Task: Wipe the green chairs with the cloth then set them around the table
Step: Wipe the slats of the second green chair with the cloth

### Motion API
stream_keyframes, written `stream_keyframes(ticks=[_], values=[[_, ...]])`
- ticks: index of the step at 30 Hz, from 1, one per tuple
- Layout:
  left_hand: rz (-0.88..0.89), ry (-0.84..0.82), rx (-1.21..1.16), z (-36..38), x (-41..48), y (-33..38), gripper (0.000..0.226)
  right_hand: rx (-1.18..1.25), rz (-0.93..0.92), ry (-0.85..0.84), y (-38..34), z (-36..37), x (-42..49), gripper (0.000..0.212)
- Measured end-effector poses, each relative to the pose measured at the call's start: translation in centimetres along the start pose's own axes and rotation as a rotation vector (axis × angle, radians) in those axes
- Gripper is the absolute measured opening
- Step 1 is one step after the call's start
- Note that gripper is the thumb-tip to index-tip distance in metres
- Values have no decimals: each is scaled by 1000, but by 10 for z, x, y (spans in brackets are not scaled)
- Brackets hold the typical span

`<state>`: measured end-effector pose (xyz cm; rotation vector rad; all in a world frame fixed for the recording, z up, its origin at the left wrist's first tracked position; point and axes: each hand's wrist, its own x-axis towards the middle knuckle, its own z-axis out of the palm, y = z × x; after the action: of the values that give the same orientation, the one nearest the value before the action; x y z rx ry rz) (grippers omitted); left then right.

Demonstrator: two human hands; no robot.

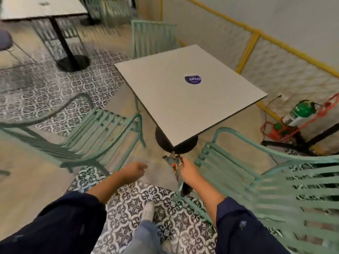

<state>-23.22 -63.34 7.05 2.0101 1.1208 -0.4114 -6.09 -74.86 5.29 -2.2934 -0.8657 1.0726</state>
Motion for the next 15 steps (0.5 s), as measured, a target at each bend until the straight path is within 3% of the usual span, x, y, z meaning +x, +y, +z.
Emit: stream_keyframes(ticks=[7, 12, 15], values=[[-71, 241, -210, -56, -66, -85, 37, -47, -231, -50, -107, 40, -19, 27], [-50, 352, -284, -84, -90, -134, 37, -84, -278, -70, -154, 90, -11, 18], [-42, 405, -326, -104, -98, -178, 35, -55, -271, -112, -190, 130, -4, 26]])
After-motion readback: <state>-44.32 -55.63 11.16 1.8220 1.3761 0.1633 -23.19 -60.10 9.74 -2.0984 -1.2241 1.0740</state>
